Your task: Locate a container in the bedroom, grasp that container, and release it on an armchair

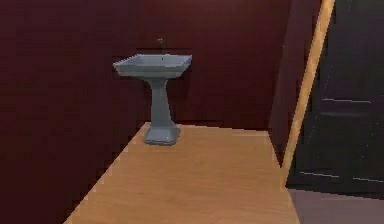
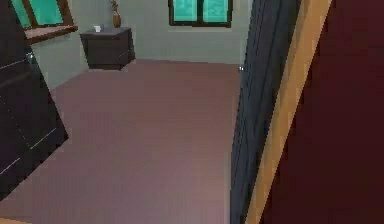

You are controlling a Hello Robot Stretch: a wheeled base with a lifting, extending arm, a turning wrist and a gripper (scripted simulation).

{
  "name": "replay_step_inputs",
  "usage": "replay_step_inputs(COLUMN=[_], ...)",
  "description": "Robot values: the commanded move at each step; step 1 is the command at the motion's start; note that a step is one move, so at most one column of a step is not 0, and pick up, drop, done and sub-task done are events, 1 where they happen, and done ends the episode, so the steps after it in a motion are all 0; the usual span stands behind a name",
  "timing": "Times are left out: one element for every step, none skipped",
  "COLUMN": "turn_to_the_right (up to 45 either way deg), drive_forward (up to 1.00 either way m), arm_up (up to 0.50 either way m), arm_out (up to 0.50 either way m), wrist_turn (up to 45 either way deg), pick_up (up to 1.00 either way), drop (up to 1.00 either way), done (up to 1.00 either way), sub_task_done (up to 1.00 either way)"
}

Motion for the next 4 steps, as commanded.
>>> replay_step_inputs(turn_to_the_right=[45.0, 30.0, 3.0, 0.0], drive_forward=[0.00, 0.00, 0.00, 0.40], arm_up=[0.00, 0.00, 0.00, 0.00], arm_out=[0.00, 0.00, 0.00, 0.00], wrist_turn=[0.0, 0.0, 0.0, 0.0], pick_up=[0.00, 0.00, 0.00, 0.00], drop=[0.00, 0.00, 0.00, 0.00], done=[0.00, 0.00, 0.00, 0.00], sub_task_done=[0.00, 0.00, 0.00, 0.00])
